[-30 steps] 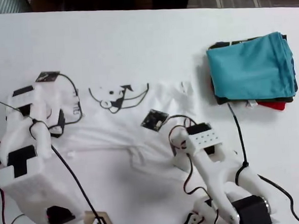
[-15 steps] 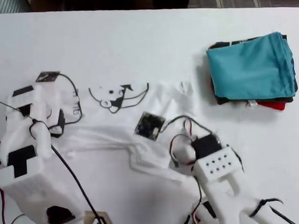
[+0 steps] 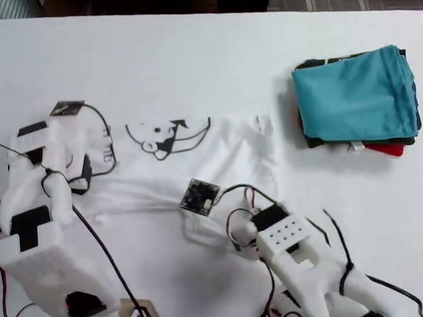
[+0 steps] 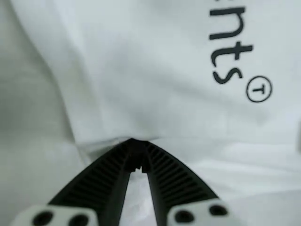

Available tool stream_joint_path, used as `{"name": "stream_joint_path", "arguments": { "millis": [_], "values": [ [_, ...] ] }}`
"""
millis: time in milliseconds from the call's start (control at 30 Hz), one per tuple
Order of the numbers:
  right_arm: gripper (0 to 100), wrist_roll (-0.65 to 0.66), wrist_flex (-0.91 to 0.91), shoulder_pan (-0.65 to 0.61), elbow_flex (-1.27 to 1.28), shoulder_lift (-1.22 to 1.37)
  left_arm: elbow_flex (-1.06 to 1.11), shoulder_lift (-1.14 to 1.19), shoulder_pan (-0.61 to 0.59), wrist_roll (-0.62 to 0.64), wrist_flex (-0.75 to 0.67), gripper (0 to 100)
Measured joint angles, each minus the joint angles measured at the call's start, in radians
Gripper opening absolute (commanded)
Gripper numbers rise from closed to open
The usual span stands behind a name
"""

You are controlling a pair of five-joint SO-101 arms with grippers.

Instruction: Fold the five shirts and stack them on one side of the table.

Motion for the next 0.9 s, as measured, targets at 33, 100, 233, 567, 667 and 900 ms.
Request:
{"name": "stream_joint_path", "arguments": {
  "millis": [33, 100, 233, 567, 667, 900],
  "values": [
    [15.6, 0.0, 0.0, 0.0, -0.015, 0.025, 0.0, 0.0, 0.0, 0.0, 0.0, 3],
    [15.4, -0.002, 0.002, 0.0, -0.037, 0.061, 0.0, 0.0, 0.0, 0.0, 0.0, 3],
    [2.9, -0.002, 0.002, 0.002, -0.064, 0.101, 0.0, 0.0, 0.0, 0.0, 0.0, 3],
    [2.0, 0.0, -0.005, 0.003, -0.074, 0.109, 0.0, 0.0, 0.0, 0.0, 0.0, 3],
    [2.0, 0.002, -0.005, 0.003, -0.074, 0.109, 0.0, 0.0, 0.0, 0.0, 0.0, 3],
    [2.1, 0.002, 0.123, 0.003, -0.189, 0.12, 0.0, 0.0, 0.0, 0.0, 0.0, 3]
  ]
}}
